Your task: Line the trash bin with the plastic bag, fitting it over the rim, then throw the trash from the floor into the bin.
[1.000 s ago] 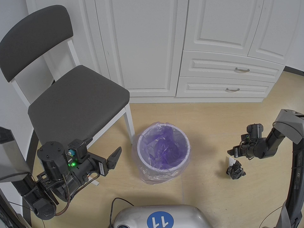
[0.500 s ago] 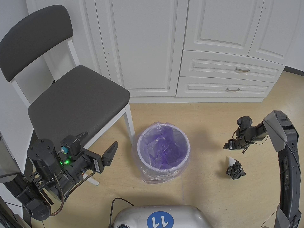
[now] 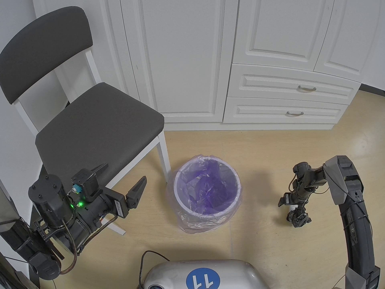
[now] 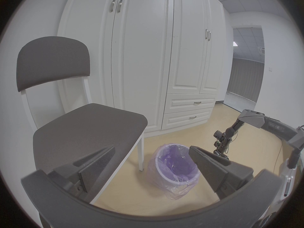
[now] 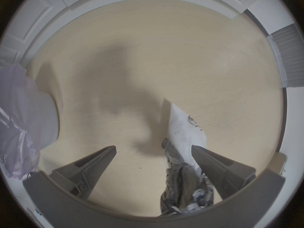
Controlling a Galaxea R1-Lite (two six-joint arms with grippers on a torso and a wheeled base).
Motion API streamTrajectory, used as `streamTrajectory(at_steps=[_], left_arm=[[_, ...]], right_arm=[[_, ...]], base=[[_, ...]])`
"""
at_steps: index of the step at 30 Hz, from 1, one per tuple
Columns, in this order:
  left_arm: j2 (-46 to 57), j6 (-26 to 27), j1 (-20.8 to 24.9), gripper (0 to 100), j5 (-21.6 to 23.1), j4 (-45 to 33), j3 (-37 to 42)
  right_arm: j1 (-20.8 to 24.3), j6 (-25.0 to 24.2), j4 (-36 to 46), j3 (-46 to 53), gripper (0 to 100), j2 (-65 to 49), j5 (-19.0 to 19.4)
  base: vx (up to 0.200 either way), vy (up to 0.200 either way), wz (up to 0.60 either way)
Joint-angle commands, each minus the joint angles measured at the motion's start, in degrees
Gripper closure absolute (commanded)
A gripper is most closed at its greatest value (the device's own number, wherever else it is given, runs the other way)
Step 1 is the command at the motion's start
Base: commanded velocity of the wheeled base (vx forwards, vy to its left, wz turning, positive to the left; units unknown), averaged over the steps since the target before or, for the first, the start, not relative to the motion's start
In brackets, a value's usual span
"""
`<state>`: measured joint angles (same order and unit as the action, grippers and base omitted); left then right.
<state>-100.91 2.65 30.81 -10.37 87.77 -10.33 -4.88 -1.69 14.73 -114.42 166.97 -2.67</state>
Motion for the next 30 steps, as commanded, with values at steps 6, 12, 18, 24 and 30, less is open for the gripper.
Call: streamTrajectory(at_steps=[6,12,18,24,30], left_arm=[[-0.8,-0.2,0.0,0,0.3,0.0,-0.2],[-1.7,-0.4,0.0,0,0.4,0.0,0.2],[-2.8,-0.5,0.0,0,0.4,0.0,0.0],[-3.0,-0.4,0.0,0,0.5,0.0,0.2],[-2.9,-0.4,0.0,0,0.5,0.0,0.2]], right_arm=[[0.2,4.5,0.0,-0.2,0,0.9,-4.2],[-1.1,18.0,-0.8,-0.2,0,0.8,-16.4],[-1.3,23.7,1.0,-0.2,0,0.5,-16.6],[-0.1,24.0,5.4,-0.2,0,-0.6,-15.3],[0.9,25.8,7.4,-0.2,0,-1.5,-14.7]], base=[[0.0,0.0,0.0],[0.0,0.0,0.0],[0.0,0.0,0.0],[0.0,0.0,0.0],[0.0,0.0,0.0]])
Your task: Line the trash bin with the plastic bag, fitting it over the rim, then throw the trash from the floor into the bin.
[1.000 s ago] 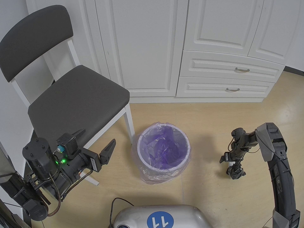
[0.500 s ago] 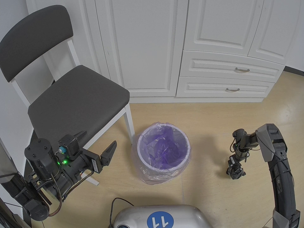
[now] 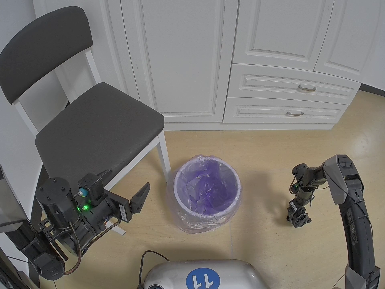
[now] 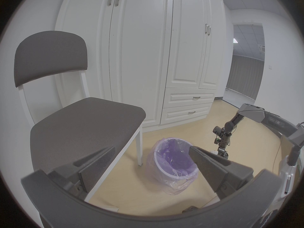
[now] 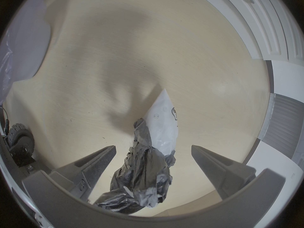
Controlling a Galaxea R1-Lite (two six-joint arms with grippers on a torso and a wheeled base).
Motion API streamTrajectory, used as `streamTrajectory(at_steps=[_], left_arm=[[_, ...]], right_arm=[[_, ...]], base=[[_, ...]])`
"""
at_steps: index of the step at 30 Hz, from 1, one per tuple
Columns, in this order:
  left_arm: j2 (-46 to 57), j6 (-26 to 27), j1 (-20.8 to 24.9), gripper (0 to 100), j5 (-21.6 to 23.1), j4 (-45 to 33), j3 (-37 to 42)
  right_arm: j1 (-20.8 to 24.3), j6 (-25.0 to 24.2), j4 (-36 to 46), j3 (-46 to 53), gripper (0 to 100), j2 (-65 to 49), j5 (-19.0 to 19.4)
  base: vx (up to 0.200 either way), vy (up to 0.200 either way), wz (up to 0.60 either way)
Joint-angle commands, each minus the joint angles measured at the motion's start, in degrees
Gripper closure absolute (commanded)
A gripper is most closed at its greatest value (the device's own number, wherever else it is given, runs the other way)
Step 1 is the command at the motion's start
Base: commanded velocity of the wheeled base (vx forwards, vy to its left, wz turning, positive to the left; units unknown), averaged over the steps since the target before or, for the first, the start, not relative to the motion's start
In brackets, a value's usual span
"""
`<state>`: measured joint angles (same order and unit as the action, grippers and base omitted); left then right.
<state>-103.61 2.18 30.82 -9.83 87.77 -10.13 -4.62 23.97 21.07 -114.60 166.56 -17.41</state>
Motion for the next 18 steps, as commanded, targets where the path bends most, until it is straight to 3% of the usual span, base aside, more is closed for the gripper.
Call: streamTrajectory(at_steps=[1,9,10,18], left_arm=[[-0.2,0.0,0.0,0,0.0,0.0,0.0],[-0.4,0.0,0.0,0,0.0,0.0,0.0],[-0.4,0.0,0.0,0,0.0,0.0,0.0],[-0.4,0.0,0.0,0,0.1,0.0,-0.2]], right_arm=[[0.7,0.1,1.1,0.0,0,-1.1,0.0],[1.2,0.0,3.2,0.0,0,-1.9,-0.7],[1.2,0.0,3.2,0.0,100,-2.0,-0.7],[1.5,0.6,3.2,0.0,100,-1.9,-0.8]], base=[[0.0,0.0,0.0],[0.0,0.0,0.0],[0.0,0.0,0.0],[0.0,0.0,0.0]])
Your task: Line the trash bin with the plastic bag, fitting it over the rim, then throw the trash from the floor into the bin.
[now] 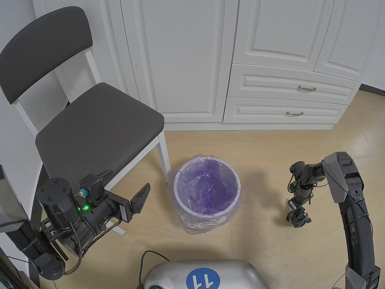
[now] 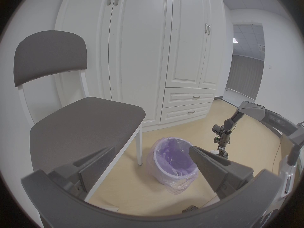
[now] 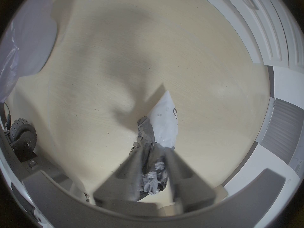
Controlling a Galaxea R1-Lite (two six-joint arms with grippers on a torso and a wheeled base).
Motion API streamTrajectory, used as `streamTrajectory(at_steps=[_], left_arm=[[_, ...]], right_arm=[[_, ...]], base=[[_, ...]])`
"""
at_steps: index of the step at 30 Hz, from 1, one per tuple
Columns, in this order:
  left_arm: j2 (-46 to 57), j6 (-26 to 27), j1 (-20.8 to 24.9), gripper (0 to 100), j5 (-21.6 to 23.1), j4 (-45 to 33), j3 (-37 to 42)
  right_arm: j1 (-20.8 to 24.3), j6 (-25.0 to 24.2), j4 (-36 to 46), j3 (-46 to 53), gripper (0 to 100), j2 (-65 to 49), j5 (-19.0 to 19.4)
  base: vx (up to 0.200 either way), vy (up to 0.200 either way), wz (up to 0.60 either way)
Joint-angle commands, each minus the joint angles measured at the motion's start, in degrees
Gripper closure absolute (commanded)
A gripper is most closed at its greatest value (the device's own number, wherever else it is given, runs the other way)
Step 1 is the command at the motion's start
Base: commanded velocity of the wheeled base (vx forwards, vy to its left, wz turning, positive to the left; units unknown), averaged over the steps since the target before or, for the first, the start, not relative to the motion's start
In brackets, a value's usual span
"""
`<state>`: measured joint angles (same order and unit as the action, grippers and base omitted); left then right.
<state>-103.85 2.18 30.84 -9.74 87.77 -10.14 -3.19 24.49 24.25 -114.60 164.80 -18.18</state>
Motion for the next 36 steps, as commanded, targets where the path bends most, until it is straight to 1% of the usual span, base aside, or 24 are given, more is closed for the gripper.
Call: streamTrajectory(at_steps=[1,13,14,16,19,26,28,31,32,35,36], left_arm=[[-0.1,0.0,0.0,0,0.0,0.0,-0.1],[-0.7,0.0,0.3,0,0.0,0.0,0.0],[-0.9,0.0,0.4,0,0.0,0.0,0.0],[-1.3,0.0,0.4,0,0.0,0.0,0.0],[-1.2,0.0,0.5,0,0.0,0.0,0.0],[-0.7,0.0,0.6,0,0.0,0.0,0.0],[-0.3,0.0,1.1,0,0.0,0.0,0.1],[0.0,0.0,1.1,0,0.0,0.1,0.0],[0.8,0.0,1.2,0,0.0,0.0,0.1],[1.1,0.0,1.2,0,0.1,0.0,0.1],[1.7,0.1,1.3,0,0.1,0.1,0.1]], right_arm=[[0.1,-0.1,-0.1,0.0,100,-0.1,0.0],[-0.5,-1.4,0.4,0.0,100,-0.9,1.4],[-0.7,-1.6,0.6,0.0,100,-1.3,2.4],[-0.9,-3.6,1.2,0.0,100,-2.5,5.1],[-1.0,-5.3,1.3,0.0,100,-4.7,7.4],[-1.1,-5.6,0.9,3.4,100,-9.0,8.9],[-0.9,-6.8,1.0,6.1,100,-12.5,10.4],[-0.8,-7.1,0.9,7.1,100,-13.8,11.0],[-0.6,-7.2,0.8,9.2,100,-16.5,11.7],[-0.6,-7.3,0.8,9.9,100,-17.4,11.7],[-0.5,-7.3,0.8,11.7,100,-19.9,11.8]], base=[[0.0,0.0,0.0],[0.0,0.0,0.0],[0.0,0.0,0.0],[0.0,0.0,0.0],[0.0,0.0,0.0],[0.0,0.0,0.0],[0.0,0.0,0.0],[0.0,0.0,0.0],[0.0,0.0,0.0],[0.0,0.0,0.0],[0.0,0.0,0.0]])
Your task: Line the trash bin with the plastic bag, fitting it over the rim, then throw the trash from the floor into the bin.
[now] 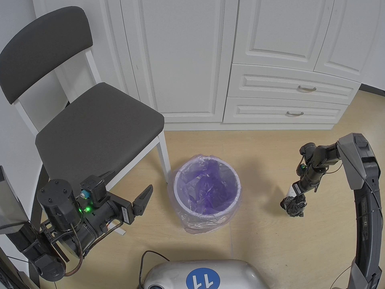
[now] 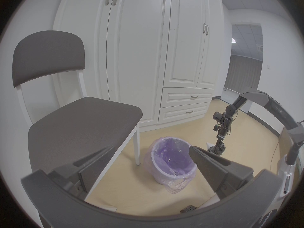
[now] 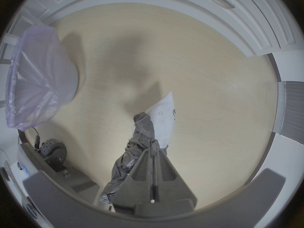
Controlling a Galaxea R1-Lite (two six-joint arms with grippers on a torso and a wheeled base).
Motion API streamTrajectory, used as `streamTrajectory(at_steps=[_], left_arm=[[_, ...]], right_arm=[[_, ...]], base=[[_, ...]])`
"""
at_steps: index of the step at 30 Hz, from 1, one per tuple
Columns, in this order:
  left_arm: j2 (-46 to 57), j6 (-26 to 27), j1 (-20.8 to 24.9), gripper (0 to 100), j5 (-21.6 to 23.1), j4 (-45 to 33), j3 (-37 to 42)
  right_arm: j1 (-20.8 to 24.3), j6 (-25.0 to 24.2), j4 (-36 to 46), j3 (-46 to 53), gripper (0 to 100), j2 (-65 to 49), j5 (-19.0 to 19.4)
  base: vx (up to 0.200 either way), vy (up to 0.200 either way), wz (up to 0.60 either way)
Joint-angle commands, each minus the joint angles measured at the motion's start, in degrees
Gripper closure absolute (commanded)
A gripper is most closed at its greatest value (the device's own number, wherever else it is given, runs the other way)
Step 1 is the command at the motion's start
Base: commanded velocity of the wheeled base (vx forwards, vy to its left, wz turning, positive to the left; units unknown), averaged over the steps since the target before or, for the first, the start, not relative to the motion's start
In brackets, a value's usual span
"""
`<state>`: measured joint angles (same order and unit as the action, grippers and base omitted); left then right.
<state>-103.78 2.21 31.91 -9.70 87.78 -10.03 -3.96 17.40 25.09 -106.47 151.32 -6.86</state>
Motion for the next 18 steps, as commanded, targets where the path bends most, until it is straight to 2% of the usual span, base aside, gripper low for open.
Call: streamTrajectory(at_steps=[1,10,12,18], left_arm=[[2.0,0.1,0.5,0,0.0,0.0,0.1],[4.3,0.1,2.0,0,0.0,0.0,0.5],[4.8,0.1,2.1,0,0.0,0.0,0.5],[5.6,0.1,3.3,0,-0.1,0.0,0.5]], right_arm=[[0.4,-0.2,0.0,4.2,100,-7.4,0.4],[0.5,-0.4,-0.1,9.6,100,-13.9,0.9],[0.8,-1.8,-0.2,11.3,100,-16.0,1.1],[2.0,-3.5,-0.8,17.8,100,-22.5,3.3]], base=[[0.0,0.0,0.0],[0.0,0.0,0.0],[0.0,0.0,0.0],[0.0,0.0,0.0]])
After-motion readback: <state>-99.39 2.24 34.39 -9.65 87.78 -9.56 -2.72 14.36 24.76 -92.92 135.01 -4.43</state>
